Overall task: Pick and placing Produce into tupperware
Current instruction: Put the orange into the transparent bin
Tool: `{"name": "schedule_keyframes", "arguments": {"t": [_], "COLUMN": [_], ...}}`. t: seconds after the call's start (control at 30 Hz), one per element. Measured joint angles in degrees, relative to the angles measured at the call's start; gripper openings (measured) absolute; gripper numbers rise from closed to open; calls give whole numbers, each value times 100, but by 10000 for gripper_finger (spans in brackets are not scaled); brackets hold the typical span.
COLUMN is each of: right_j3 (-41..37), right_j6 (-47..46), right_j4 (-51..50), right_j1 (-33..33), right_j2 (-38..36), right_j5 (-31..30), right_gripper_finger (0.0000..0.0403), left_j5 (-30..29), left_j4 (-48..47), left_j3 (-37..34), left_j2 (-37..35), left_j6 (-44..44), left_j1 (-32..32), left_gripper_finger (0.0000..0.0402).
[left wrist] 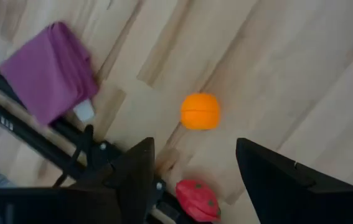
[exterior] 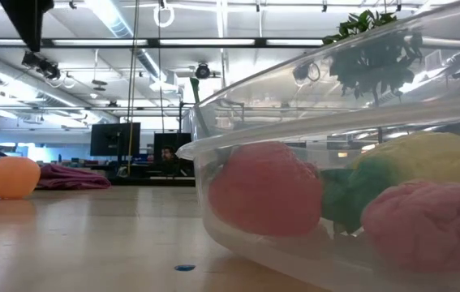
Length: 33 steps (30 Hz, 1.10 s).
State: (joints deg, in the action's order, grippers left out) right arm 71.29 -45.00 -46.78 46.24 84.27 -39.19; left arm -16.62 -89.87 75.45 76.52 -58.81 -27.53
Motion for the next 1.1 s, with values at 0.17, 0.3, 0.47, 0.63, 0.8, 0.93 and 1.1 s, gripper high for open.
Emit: {"name": "schedule_keyframes", "arguments": {"t": [0.17,0.3,0.47,0.63,0.8,0.93,1.1], "right_j3": [0,0,0,0,0,0,0], "right_j6": [-30,-43,-38,-34,-25,-23,-23], "right_j4": [4,7,7,5,7,7,7], "right_j1": [4,46,30,-11,-11,-11,-11], "right_j2": [0,0,0,0,0,0,0], "right_j5": [-2,1,1,-3,-4,-4,-4], "right_gripper_finger": [246,246,246,246,246,246,246], "left_j5": [175,232,228,231,235,229,228], "left_j4": [-16,-1,20,462,1366,2130,2693], "left_j3": [-706,-1339,-1846,-2321,-2535,-2527,-2527], "left_j2": [-281,-436,-684,-853,-827,-827,-827], "left_j6": [-608,-1484,-2599,-3738,-3964,-3454,-2534], "left_j1": [-91,-229,-273,-273,-255,-164,-118], "left_gripper_finger": [227,230,228,222,224,220,218]}}
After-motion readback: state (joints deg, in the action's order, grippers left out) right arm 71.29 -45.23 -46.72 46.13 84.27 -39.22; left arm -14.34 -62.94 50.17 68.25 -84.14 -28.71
